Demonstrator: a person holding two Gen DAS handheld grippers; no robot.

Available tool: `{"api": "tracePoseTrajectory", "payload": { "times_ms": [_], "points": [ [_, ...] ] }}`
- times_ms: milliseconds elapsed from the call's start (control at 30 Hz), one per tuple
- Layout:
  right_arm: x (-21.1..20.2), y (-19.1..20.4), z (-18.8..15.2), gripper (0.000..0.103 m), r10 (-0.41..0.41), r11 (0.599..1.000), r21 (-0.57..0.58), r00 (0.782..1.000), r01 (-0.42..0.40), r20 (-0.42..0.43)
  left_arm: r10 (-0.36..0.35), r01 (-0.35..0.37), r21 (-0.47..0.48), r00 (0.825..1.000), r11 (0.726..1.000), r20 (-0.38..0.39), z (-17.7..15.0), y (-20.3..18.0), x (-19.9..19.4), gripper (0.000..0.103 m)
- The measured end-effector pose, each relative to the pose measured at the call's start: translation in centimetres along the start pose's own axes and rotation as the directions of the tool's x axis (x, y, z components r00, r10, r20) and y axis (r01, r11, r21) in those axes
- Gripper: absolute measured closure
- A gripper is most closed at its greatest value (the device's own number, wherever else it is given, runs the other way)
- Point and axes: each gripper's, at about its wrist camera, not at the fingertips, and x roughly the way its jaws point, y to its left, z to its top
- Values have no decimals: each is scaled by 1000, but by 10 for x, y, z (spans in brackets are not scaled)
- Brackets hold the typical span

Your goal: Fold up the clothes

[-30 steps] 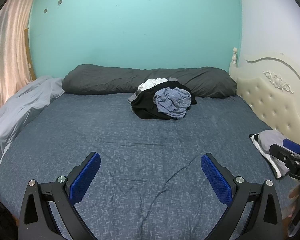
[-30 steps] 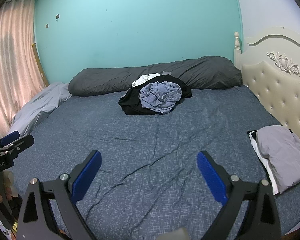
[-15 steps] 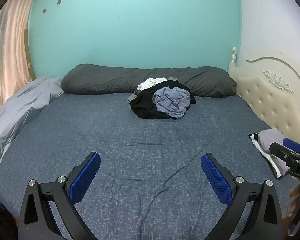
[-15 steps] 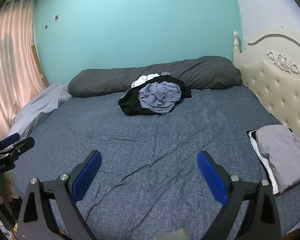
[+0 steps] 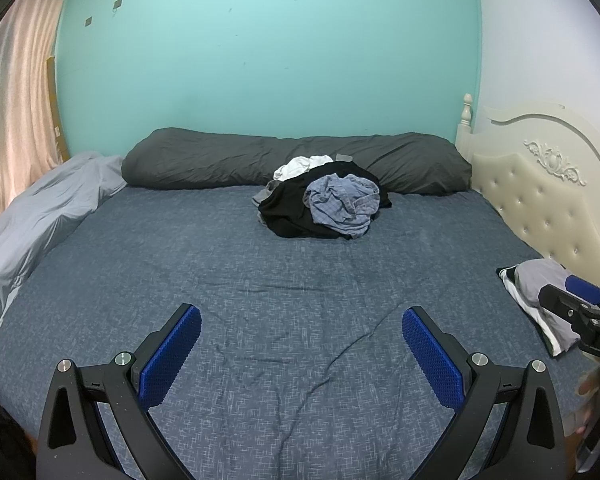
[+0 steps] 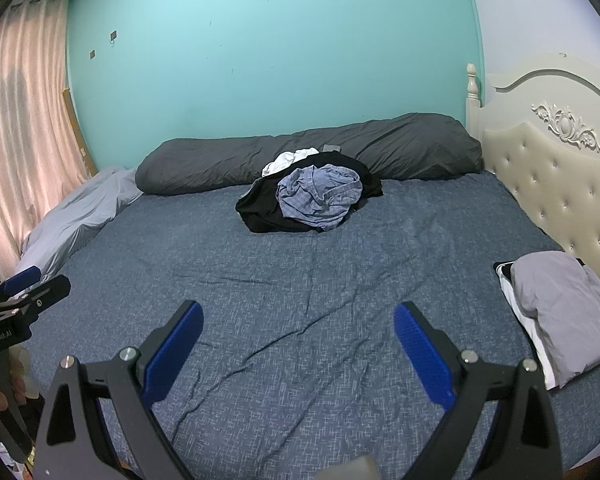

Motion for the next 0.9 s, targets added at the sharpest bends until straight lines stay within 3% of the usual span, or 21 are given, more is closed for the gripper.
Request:
{"api": "tracePoseTrajectory", "payload": {
  "times_ms": [900],
  "points": [
    [16,-3,0,6,-10,1000,-2,1000,10,-15,-8,8,-7,1000,1000,-14,-2,3,18,0]
  ]
}}
